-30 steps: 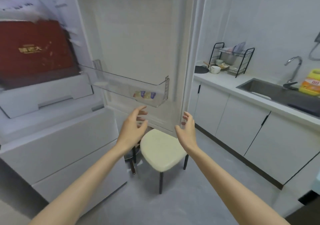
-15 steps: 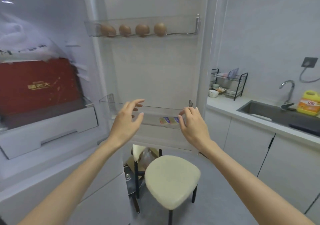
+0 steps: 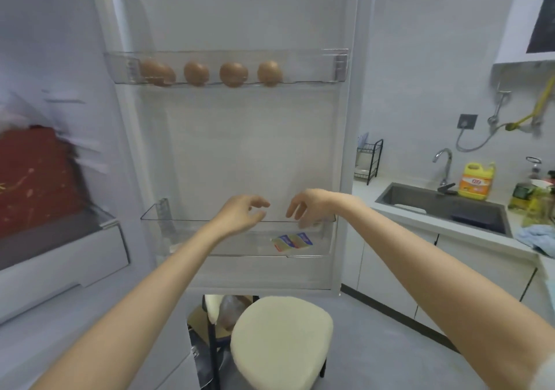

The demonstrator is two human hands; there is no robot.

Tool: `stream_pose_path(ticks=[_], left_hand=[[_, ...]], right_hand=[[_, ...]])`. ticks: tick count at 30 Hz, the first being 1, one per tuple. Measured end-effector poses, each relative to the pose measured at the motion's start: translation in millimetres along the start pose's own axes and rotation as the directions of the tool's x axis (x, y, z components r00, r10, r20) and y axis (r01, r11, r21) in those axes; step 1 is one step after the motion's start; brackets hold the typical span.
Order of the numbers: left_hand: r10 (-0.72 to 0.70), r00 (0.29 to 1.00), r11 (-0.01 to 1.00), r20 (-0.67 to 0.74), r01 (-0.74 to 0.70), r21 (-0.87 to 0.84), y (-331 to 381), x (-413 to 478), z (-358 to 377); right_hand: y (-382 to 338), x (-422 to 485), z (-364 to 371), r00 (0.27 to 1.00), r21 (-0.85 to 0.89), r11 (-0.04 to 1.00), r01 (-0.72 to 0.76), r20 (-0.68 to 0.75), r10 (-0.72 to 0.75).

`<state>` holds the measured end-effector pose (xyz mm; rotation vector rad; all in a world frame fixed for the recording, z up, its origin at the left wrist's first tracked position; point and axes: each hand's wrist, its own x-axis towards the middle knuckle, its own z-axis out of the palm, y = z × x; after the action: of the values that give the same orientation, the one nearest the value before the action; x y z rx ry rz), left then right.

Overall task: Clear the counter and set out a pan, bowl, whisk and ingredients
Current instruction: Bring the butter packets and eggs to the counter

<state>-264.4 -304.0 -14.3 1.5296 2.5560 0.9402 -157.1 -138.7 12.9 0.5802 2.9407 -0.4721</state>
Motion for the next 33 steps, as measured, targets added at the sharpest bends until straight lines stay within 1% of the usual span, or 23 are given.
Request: stream_pose_path(ticks=[1, 3, 5, 6, 8, 13, 16, 19, 21, 22, 24, 27, 30, 33], left_hand=[[-0.015, 1.000, 1.000, 0.016, 0.015, -0.017, -3.1, 4.9, -0.1], [-0.033, 0.998, 0.999, 0.045, 0.035, -0.035, -9.2, 13.9, 0.1], [-0.028, 0.998, 0.998, 0.060, 0.031, -0.056, -15.4, 20.8, 2.5], [-0.021, 0.998, 0.997, 0.067, 0.026, -0.072, -18.0, 24.6, 3.9], [-0.010, 0.995, 0.996, 0.098, 0.019, -0.091, -19.8, 30.1, 5.8], [0.009, 0.979, 0.996, 0.205, 0.009, -0.085, -19.1, 45.0, 9.8], [-0.036, 0.963, 0.991, 0.267, 0.069, -0.116, -21.9, 50.5, 12.5], [-0.086, 0.928, 0.989, 0.363, 0.124, -0.084, -21.3, 55.1, 12.8], [-0.097, 0.900, 0.991, 0.425, 0.127, -0.043, -18.6, 58.2, 12.4], [-0.106, 0.883, 0.991, 0.458, 0.130, -0.020, -16.8, 59.8, 11.6], [-0.142, 0.841, 0.988, 0.522, 0.156, 0.018, -12.1, 62.7, 11.9], [-0.200, 0.776, 0.980, 0.599, 0.169, 0.109, -0.2, 65.4, 16.2], [-0.244, 0.740, 0.969, 0.626, 0.167, 0.181, 9.7, 67.9, 24.8], [-0.261, 0.720, 0.964, 0.643, 0.160, 0.212, 13.9, 66.2, 33.5]], right_hand=[[-2.5, 5.5, -2.6, 0.998, -0.020, 0.999, -0.031, 0.058, 0.032], [-5.8, 15.1, -5.8, 0.986, -0.114, 0.992, -0.053, 0.150, 0.070], [-10.1, 19.2, -2.6, 0.963, -0.192, 0.980, -0.047, 0.252, 0.095], [-9.9, 22.7, -1.2, 0.955, -0.192, 0.981, -0.038, 0.281, 0.092], [-12.0, 21.6, -0.1, 0.957, -0.180, 0.983, -0.029, 0.280, 0.079], [-10.4, 25.0, 4.4, 0.969, -0.331, 0.944, -0.003, 0.231, 0.084], [-7.5, 28.7, 10.0, 0.976, -0.388, 0.922, 0.010, 0.204, 0.076], [-5.0, 27.8, 9.3, 0.989, -0.358, 0.934, 0.022, 0.144, 0.031], [-2.6, 25.1, 6.2, 0.997, -0.337, 0.941, 0.028, 0.083, 0.001], [-1.2, 21.7, 3.5, 1.000, -0.345, 0.938, 0.026, 0.021, -0.020], [4.6, 11.7, -0.9, 0.986, -0.334, 0.942, 0.011, -0.152, -0.065], [15.5, -4.6, 2.0, 0.925, -0.259, 0.966, 0.002, -0.368, -0.101], [21.7, -13.5, 16.6, 0.855, -0.224, 0.974, 0.015, -0.502, -0.128], [26.4, -14.5, 29.2, 0.776, -0.151, 0.988, 0.003, -0.624, -0.098]])
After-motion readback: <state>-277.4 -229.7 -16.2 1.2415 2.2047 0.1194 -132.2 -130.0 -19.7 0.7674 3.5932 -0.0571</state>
